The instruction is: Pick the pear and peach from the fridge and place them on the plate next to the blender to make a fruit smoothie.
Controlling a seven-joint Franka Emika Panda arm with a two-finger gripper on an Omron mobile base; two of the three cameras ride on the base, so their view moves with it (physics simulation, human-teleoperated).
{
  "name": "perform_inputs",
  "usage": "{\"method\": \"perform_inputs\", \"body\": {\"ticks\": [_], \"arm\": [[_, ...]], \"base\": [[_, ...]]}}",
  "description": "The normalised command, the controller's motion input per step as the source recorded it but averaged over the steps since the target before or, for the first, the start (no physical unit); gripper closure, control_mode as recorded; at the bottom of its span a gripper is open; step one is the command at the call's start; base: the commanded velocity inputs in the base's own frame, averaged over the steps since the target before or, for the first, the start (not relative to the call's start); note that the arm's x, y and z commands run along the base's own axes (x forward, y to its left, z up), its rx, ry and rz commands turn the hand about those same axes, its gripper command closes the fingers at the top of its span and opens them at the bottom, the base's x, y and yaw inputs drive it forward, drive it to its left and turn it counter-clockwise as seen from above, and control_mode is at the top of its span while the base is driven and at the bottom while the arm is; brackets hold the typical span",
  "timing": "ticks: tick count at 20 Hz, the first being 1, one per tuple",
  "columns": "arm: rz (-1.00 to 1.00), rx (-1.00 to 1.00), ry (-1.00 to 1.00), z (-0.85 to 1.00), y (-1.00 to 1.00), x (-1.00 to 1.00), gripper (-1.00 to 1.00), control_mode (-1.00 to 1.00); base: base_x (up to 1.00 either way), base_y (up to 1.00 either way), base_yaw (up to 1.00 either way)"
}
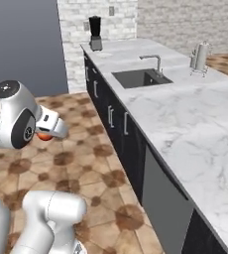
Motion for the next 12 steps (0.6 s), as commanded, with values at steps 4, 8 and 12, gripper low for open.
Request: {"method": "perform_inputs", "body": {"ticks": [4,8,12], "arm": [[0.00,0.00,0.00,0.00,0.00,0.00,1.00,1.00],[0.00,0.00,0.00,0.00,0.00,0.00,1.00,1.00],[0.00,0.00,0.00,0.00,0.00,0.00,1.00,1.00]], "base": [[1.00,0.99,-0.25],[1.00,1.00,-0.25],[1.00,1.00,-0.24]]}}
